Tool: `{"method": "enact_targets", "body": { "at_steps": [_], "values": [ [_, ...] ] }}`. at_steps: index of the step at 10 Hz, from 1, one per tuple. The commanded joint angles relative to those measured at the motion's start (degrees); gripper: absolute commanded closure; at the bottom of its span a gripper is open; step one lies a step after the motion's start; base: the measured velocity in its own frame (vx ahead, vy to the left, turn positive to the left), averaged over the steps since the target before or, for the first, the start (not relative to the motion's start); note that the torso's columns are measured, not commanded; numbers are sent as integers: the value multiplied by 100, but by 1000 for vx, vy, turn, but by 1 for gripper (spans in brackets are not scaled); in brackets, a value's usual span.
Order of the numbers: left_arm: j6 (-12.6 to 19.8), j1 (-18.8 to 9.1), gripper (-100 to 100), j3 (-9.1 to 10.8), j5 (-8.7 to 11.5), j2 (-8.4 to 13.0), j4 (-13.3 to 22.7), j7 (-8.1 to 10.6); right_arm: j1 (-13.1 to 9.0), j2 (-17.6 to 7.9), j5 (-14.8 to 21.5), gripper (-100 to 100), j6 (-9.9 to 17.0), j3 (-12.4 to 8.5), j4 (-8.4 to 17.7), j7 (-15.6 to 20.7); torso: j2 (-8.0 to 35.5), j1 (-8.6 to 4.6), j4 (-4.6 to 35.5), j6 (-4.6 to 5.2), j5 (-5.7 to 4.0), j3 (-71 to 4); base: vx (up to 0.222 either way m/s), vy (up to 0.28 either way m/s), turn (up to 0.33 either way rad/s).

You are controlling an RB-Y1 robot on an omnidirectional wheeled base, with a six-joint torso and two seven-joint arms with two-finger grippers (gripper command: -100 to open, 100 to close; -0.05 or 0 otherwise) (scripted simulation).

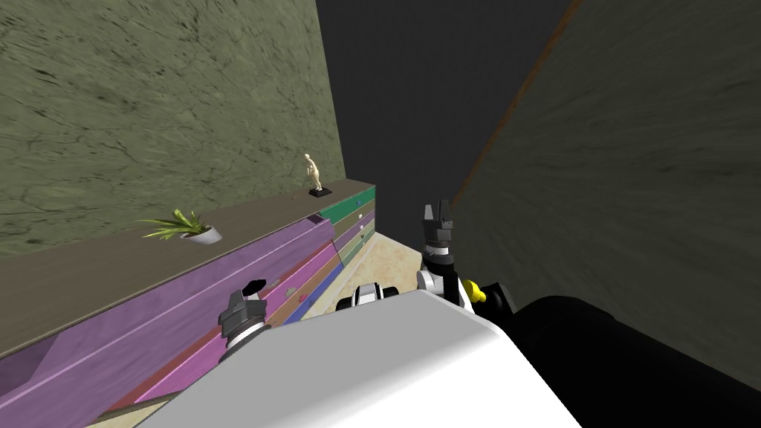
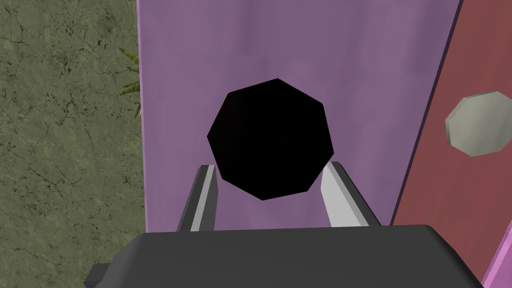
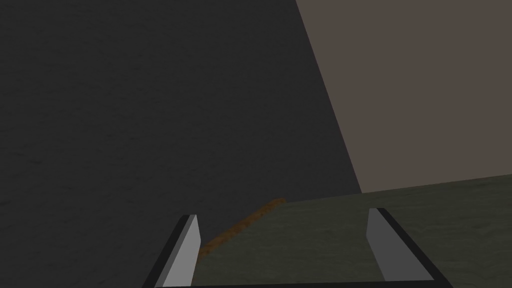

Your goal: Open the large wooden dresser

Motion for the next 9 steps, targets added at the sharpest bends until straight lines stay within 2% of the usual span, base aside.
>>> {"method": "enact_targets", "body": {
  "at_steps": [1,3,8,9],
  "values": [
    [26,116,100,-71,7,-16,-76,-26,-1,9,0,0,0,14,7,0,6,-12,1,-5,4,1,-141,-148,-17],
    [13,125,100,-91,1,-26,-82,-31,1,11,0,0,0,16,7,0,-25,30,4,-17,-14,-19,-68,-82,2],
    [-35,187,100,-135,-7,-46,-125,-45,0,12,0,0,0,17,7,0,-14,7,-1,-6,-4,-4,-105,-134,12],
    [-47,166,100,-325,-8,-99,-110,-184,1,11,0,0,0,16,7,0,-34,40,3,-6,-12,-22,-39,-11,135]
  ]
}}
